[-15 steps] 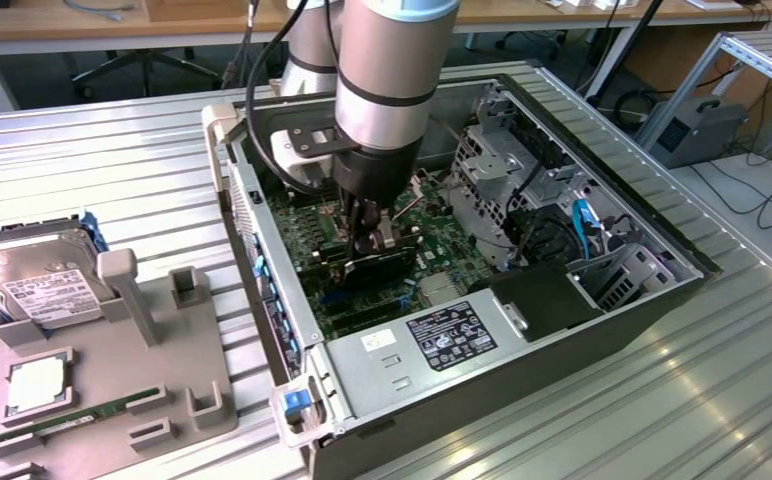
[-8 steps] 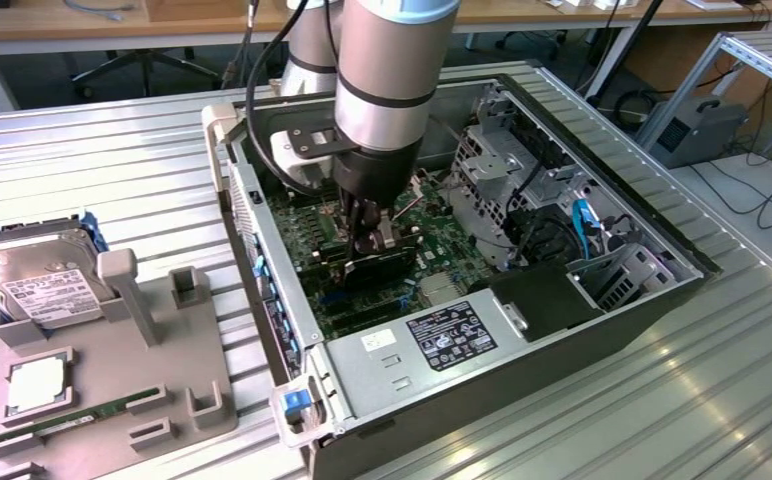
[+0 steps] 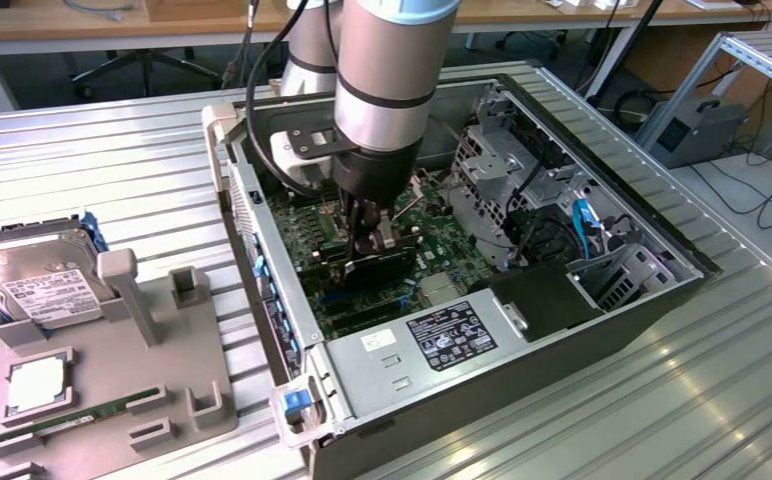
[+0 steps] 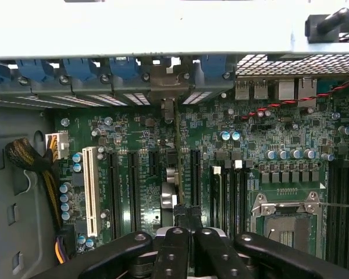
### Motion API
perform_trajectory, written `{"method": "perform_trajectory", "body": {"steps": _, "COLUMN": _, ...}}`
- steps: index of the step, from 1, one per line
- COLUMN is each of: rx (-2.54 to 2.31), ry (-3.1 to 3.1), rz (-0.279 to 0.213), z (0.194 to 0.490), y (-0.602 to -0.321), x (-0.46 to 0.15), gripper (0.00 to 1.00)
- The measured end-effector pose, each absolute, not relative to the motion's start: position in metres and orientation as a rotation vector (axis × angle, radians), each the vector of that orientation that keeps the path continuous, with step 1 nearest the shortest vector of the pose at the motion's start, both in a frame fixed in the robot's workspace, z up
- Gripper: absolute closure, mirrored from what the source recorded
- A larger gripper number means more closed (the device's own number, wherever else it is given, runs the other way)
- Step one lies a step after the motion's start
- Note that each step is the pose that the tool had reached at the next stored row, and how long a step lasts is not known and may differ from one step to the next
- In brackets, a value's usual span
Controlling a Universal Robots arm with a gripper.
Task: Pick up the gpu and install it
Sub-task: 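Press down on the gpu until it lock into place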
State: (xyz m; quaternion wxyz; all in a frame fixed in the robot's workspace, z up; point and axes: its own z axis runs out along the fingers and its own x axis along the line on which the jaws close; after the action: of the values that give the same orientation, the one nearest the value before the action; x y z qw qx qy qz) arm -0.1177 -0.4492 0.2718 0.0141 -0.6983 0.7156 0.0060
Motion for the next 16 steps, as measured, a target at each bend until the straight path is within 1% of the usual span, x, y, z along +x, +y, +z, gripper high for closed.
{"method": "perform_trajectory", "body": {"steps": 16, "rx": -2.174, "ry": 2.228, "rz": 0.017, "z": 0.271, "y": -0.4495, "x": -0.1222, "gripper": 0.89}}
